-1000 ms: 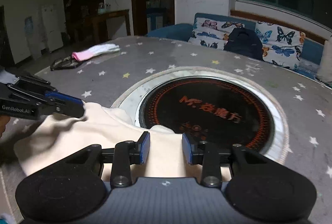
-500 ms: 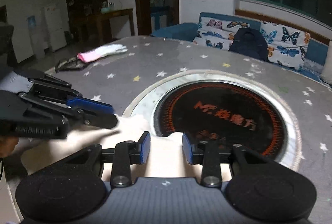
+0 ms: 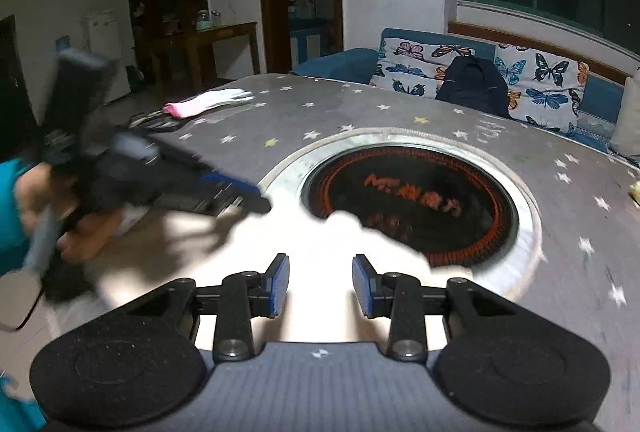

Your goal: Fold clothes

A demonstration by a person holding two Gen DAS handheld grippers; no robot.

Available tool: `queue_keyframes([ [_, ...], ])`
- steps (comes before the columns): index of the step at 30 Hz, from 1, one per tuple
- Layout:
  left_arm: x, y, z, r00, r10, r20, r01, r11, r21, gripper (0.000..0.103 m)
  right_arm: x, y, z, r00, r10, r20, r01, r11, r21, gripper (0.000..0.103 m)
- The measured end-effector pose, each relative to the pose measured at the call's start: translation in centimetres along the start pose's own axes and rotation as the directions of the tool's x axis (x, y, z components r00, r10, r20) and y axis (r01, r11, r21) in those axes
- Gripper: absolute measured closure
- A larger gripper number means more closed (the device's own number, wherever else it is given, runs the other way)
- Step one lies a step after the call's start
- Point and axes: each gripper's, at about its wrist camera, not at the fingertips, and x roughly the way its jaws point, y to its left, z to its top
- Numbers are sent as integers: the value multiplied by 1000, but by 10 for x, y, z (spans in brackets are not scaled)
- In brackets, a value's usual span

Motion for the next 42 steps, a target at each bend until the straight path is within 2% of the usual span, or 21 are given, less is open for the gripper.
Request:
queue_keyframes([
  [5, -7, -3, 1, 1000, 26, 9, -26, 1000, -1, 80, -21, -5, -29, 998, -51, -44, 52, 998, 21, 69],
  [9, -42, -7, -6, 998, 18, 68, -18, 1000, 0, 80, -31, -10, -30, 998, -59, -11, 59, 996, 60, 69],
  [14, -101, -19, -41, 993, -18, 121, 15, 999, 28, 80, -37, -7, -26, 998, -52, 31, 50, 997, 57, 68],
  [19, -131, -20, -82, 996, -26, 84, 26, 1000, 9, 80, -27, -6, -34, 999, -45, -10, 46, 996, 71, 66],
  [21, -134, -20, -93, 997, -33, 66, 33, 999, -3, 80, -25, -5, -36, 999, -44, -14, 45, 996, 72, 64],
  [26, -129, -15, -108, 1000, 21, 9, -21, 1000, -23, 82, -23, 1, -39, 998, -53, -20, 54, 997, 51, 60],
  [28, -134, -14, -106, 1000, 18, 17, -17, 999, -34, 82, -24, 4, -38, 998, -56, -18, 57, 998, 41, 57],
  [31, -142, -13, -94, 997, 3, 75, 1, 999, -47, 82, -26, 8, -34, 999, -55, 3, 54, 998, 32, 53],
  [34, -132, -10, -76, 996, -18, 92, 26, 996, -88, 81, -24, 12, -28, 999, -46, 23, 46, 999, 26, 51],
  [36, -118, -8, -70, 997, -4, 77, 12, 994, -106, 81, -19, 14, -25, 999, -40, 27, 39, 999, 20, 51],
  [41, -86, 6, -68, 997, 66, -26, -69, 988, -138, 81, -8, 13, -25, 999, -37, 10, 37, 999, 18, 50],
  [42, -86, 9, -69, 998, 56, -22, -59, 987, -151, 81, -6, 12, -26, 999, -39, 3, 39, 999, 21, 50],
])
